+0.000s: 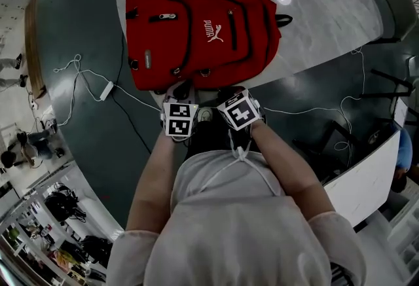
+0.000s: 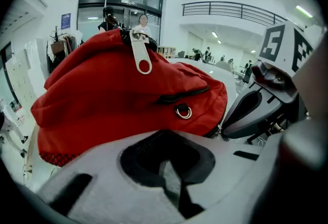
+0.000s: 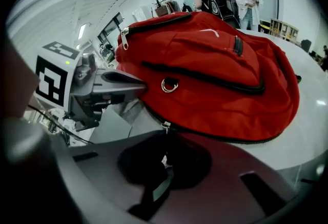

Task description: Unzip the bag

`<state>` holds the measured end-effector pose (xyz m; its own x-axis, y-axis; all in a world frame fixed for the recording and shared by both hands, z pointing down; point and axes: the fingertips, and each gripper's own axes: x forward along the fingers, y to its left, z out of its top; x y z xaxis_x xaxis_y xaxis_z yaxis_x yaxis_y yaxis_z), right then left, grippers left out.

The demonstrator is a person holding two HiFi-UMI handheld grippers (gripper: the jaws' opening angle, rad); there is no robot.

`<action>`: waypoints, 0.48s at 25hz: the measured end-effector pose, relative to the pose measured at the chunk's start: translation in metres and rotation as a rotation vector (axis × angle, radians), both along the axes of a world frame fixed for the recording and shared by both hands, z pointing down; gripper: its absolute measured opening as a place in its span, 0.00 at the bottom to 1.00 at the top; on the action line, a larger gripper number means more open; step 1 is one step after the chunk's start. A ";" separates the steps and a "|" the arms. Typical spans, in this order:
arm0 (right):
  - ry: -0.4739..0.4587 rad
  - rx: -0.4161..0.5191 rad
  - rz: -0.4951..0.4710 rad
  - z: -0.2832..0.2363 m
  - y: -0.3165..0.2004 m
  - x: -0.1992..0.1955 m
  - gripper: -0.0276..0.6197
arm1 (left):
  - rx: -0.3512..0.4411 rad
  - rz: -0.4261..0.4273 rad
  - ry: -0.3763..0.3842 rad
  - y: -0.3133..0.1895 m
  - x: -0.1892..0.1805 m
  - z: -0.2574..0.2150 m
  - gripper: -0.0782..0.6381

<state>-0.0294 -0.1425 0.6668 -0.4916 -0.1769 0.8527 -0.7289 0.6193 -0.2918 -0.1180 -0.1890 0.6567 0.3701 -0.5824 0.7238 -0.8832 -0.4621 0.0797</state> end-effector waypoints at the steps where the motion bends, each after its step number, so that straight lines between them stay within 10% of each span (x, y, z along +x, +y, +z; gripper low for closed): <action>1: 0.004 0.003 -0.009 0.000 -0.001 0.004 0.09 | -0.002 -0.008 -0.009 0.000 -0.001 0.001 0.14; 12: -0.007 -0.016 -0.055 0.001 -0.008 0.039 0.09 | 0.002 -0.097 -0.049 -0.002 -0.007 0.004 0.14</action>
